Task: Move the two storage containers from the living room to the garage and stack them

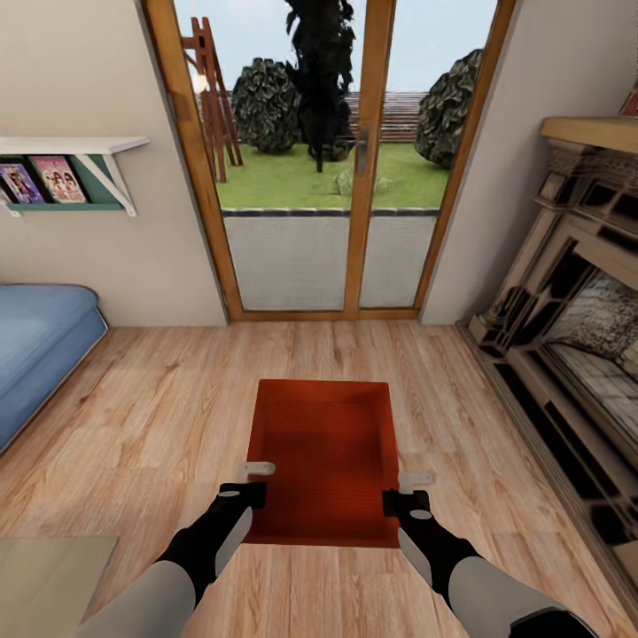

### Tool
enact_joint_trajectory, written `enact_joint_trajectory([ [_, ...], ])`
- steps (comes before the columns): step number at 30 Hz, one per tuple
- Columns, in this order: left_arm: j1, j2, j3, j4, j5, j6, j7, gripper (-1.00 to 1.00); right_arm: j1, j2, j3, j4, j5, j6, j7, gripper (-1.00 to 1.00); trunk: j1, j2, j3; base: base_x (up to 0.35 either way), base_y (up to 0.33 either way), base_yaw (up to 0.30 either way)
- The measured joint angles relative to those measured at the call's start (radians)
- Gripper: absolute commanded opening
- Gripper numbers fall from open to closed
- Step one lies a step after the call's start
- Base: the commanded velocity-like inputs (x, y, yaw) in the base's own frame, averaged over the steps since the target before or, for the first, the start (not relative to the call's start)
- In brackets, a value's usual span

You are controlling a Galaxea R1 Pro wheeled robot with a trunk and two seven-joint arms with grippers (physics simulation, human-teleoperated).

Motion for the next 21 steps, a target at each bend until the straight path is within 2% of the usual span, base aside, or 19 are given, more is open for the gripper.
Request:
enact_joint_trajectory([
  [21,0.0,0.0,0.0,0.0,0.0,0.0,0.0,-1.0,0.0,0.0,0.0,0.001,0.0,-0.001,0.0,-1.0,0.0,0.0,0.033,0.0,0.0,0.0],
])
